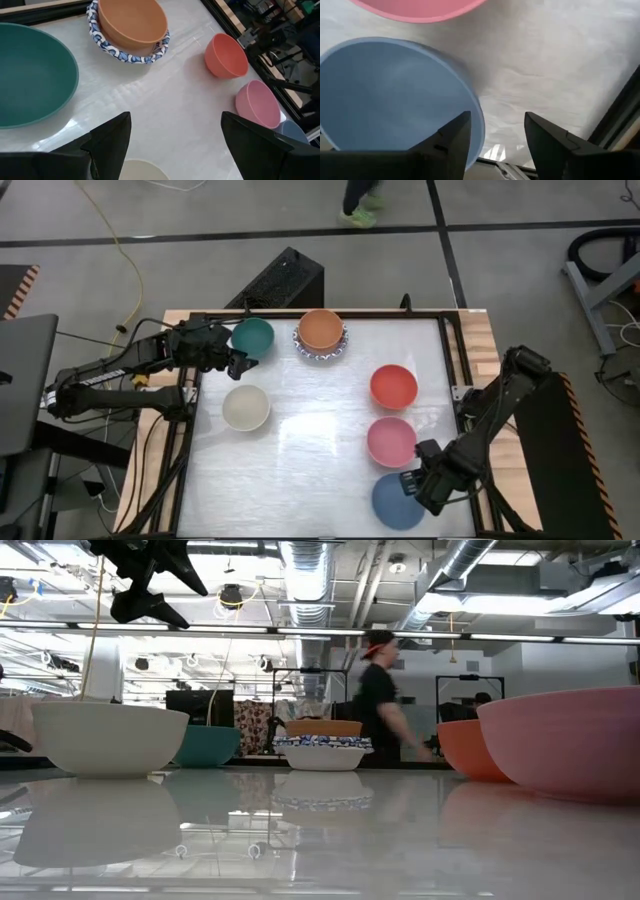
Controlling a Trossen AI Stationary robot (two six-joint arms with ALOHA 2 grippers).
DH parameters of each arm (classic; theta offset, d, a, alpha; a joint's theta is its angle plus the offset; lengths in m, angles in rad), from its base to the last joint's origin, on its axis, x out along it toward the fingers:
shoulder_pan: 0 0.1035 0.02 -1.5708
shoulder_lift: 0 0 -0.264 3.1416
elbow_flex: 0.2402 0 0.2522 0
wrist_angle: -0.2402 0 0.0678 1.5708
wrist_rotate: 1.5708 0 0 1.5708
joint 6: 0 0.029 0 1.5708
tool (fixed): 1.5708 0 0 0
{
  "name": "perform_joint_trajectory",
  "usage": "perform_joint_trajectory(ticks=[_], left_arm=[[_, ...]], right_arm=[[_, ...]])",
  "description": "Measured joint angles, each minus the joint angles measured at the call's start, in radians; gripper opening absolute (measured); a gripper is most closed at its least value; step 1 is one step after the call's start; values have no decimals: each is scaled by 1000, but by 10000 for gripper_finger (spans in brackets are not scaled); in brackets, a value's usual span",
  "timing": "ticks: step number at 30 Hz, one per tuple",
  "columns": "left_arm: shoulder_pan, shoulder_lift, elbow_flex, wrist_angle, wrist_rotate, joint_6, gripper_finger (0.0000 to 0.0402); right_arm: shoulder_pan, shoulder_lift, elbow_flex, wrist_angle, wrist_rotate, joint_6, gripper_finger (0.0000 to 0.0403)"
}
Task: Nest bowls inside each other by size order
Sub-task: Stack the blue bowl on top of the brown bowl
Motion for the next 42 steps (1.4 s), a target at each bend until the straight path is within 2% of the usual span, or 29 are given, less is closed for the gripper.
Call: perform_joint_trajectory(ticks=[3, 8, 11, 22, 42], left_arm=[[0, 0, 0, 0, -1, 0, 297], [0, 0, 0, -1, -5, 0, 297], [0, 0, 0, -1, -16, 0, 297], [0, 0, 0, -2, -41, 1, 297], [0, 0, 0, -47, -44, 1, 297]], right_arm=[[6, 0, -16, 31, 19, -6, 205], [25, 0, -15, 20, 179, -37, 205], [23, 0, -15, 18, 216, -51, 205], [24, 0, -15, 11, 210, -178, 205], [25, 0, -15, -12, 180, -267, 205]])
